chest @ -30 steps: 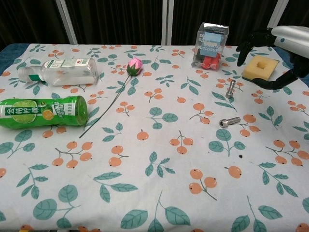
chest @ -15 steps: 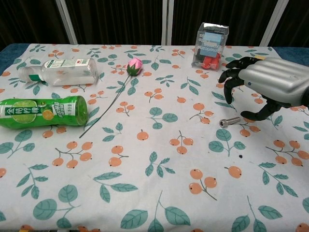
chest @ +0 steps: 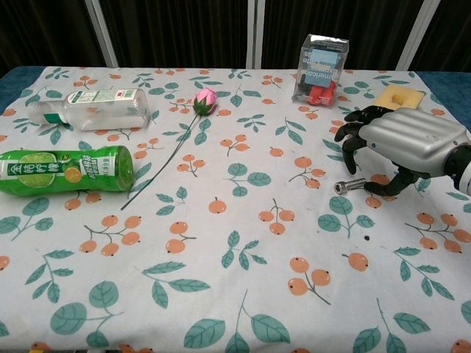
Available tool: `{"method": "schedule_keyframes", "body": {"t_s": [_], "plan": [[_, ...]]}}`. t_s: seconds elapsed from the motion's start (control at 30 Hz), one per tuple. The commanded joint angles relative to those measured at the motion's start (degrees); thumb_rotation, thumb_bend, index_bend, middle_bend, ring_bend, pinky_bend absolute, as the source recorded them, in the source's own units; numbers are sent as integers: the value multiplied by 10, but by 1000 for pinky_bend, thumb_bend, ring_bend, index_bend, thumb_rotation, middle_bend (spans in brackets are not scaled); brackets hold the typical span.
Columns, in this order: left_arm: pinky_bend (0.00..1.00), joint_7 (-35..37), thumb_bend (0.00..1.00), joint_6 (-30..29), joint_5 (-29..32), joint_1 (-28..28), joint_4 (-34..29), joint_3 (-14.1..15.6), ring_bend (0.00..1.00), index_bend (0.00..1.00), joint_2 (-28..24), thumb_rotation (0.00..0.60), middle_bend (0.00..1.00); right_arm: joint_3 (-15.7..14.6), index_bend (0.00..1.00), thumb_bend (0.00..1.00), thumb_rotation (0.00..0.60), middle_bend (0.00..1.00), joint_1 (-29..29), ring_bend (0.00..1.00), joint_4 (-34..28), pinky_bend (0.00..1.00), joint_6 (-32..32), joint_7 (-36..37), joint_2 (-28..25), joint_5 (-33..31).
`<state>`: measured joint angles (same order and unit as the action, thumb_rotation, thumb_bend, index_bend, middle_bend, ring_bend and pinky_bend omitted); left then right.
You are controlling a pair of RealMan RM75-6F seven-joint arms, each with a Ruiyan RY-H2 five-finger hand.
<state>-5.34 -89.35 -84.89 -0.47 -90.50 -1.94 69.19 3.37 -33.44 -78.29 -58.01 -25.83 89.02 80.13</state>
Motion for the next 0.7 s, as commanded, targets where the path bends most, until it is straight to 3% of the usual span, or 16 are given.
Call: {"method": "schedule_keyframes", "body": {"t_s": [0.03, 0.47, 0.7], "plan": [[0, 0, 61, 0, 0, 0, 0, 0, 0, 98, 0, 600, 0, -1, 510, 248, 600, 179, 1, 0, 9, 0, -2, 9, 7, 2], [0, 1, 61, 2, 2, 0, 1, -1, 0, 98, 1, 600, 0, -3, 518, 272, 600, 181, -2, 0, 28, 0, -3, 24, 17, 7], [0, 2, 60, 2, 1, 1, 3, -1, 0, 98, 2, 600, 0, -4, 564, 340, 600, 197, 1, 0, 31, 0, -17, 16, 20, 14]]}}
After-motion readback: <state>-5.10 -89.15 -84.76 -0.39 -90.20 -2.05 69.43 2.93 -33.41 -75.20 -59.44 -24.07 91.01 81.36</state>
